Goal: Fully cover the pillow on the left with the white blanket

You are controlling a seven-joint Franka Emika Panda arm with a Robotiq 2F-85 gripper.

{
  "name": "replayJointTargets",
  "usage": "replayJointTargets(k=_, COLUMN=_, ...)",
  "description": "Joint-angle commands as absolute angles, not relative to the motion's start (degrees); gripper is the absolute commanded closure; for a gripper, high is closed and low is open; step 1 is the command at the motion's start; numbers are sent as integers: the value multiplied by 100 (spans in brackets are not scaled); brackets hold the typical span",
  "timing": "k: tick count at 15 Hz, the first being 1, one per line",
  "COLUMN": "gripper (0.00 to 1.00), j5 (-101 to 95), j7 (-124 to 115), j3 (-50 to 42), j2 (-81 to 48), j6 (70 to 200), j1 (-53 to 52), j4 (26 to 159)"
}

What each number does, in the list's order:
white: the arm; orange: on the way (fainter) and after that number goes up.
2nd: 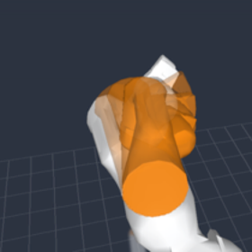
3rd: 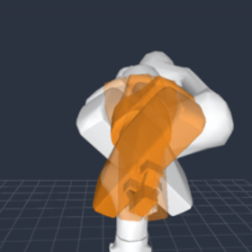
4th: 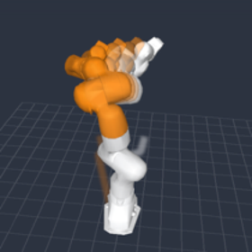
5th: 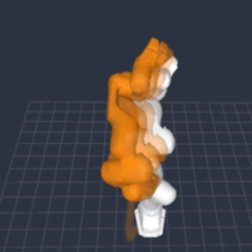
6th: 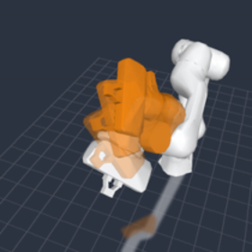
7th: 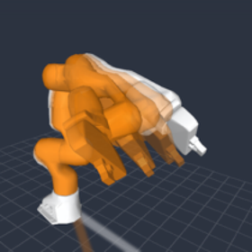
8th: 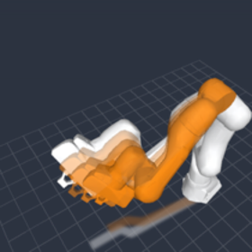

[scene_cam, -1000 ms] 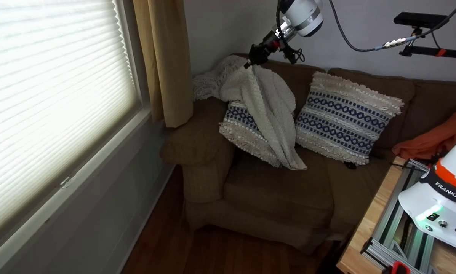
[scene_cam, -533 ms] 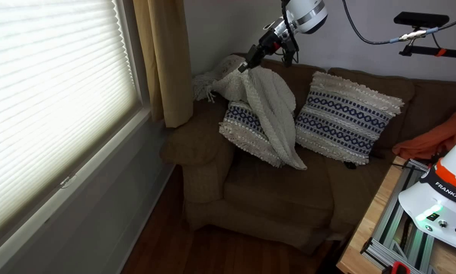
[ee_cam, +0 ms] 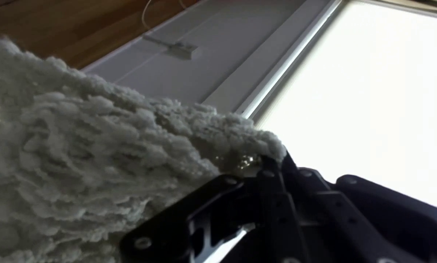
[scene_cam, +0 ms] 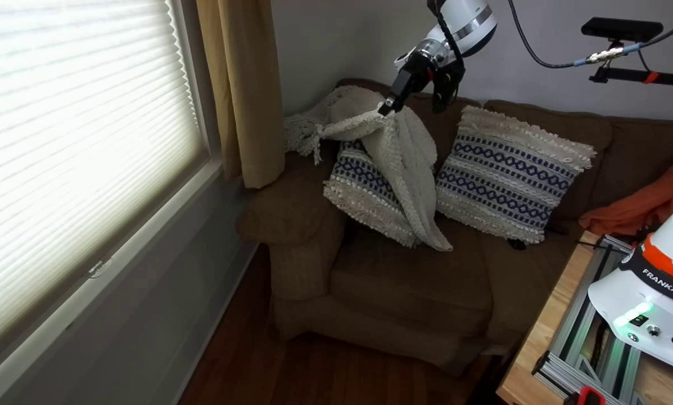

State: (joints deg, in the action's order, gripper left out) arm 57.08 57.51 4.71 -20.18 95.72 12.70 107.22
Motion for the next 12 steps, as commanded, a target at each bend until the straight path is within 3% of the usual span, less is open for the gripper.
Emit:
replayJointTargets(k=1, gripper=99, j5=5624, j7=5562, j3=198, j2=-2019, j6=8419, j1=1160, j4=10770)
replayJointTargets(k=9, gripper=99, j5=5429, j7=5586, j3=-96, j2=-2019, j6=7433, j1=1019, j4=10776)
replayJointTargets(k=10, gripper=71, j5=5442, j7=5556, j3=-118, j2=-2016, j6=7516, j1=986, j4=10782)
replayJointTargets(k=12, gripper=65, j5=5533, j7=5717, j3=-150, j2=-2032, j6=7927, j1=911, j4=10732)
